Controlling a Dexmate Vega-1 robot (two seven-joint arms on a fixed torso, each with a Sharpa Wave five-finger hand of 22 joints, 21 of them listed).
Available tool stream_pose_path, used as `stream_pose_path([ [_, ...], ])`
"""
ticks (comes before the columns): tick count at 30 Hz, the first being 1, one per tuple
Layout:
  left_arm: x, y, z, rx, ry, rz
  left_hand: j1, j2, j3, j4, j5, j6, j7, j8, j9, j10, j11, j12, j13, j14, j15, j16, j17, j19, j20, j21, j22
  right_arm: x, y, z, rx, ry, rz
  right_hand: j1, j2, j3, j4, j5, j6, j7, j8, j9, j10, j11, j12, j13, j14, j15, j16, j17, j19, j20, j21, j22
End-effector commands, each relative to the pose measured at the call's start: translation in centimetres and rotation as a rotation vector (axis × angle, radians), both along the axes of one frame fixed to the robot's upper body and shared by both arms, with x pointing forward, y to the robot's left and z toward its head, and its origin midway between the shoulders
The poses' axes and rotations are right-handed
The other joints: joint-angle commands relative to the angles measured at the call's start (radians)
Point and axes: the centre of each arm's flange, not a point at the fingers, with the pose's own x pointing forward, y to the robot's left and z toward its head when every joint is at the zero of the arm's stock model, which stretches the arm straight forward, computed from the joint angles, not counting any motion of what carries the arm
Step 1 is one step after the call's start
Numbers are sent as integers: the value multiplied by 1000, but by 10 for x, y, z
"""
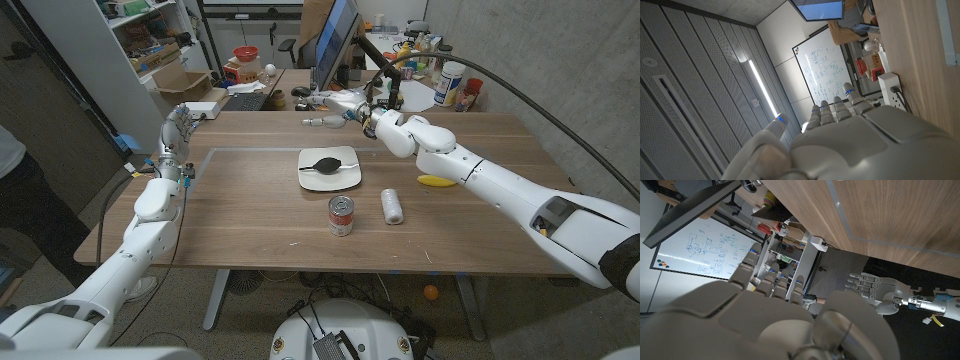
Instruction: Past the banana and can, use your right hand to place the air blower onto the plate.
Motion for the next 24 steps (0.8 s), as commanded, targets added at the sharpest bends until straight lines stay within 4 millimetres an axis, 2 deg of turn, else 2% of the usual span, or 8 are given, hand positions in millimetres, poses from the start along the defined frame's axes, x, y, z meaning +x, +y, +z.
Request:
stream_pose_path([
  [1, -1, -1, 0, 7, -1, -8, -3, 95, -1, -1, 5, 0, 2, 3, 3, 0, 2, 3, 2, -1, 5, 3, 3, 2, 5, -2, 5, -6, -5, 12, 46, -5, 18, -7, 0, -12, -2, -1, -9, -6, -3, 1, 6, 2, 7, 3, 3, -8, 7, 0, 6, 13, 5, 3],
  [7, -2, -2, 1, 12, -2, -14, -3, 95, -1, -1, 5, 0, 1, 3, 3, 0, 0, 3, 2, -2, 5, 3, 3, 3, 5, -2, 5, -7, -8, 18, 70, 1, 21, -9, 0, -14, -3, -2, -11, -6, -5, 1, 5, 1, 7, 2, 1, -8, 7, -2, 5, 21, 5, 3],
  [17, -2, 0, 1, 24, 0, -37, -3, 95, -2, -1, 5, 0, 2, 3, 3, -1, 1, 3, 2, -2, 5, 3, 3, 3, 6, -3, 5, -19, -18, 30, 121, 0, 27, -14, 0, -20, -7, -2, 1, -6, -1, 1, 15, 5, 10, 2, 3, -8, 9, -8, 9, 18, 7, 3],
  [24, -4, 0, -1, 43, 3, -61, -3, 95, -2, -1, 5, 1, 2, 3, 3, -1, 4, 3, 2, -1, 4, 3, 2, 3, 5, -3, 5, -26, -25, 29, 159, 1, 5, -16, 1, -24, -10, -2, 8, -5, 0, 0, 24, 10, 12, 1, 8, -8, 11, -12, 15, 17, 10, 3],
])
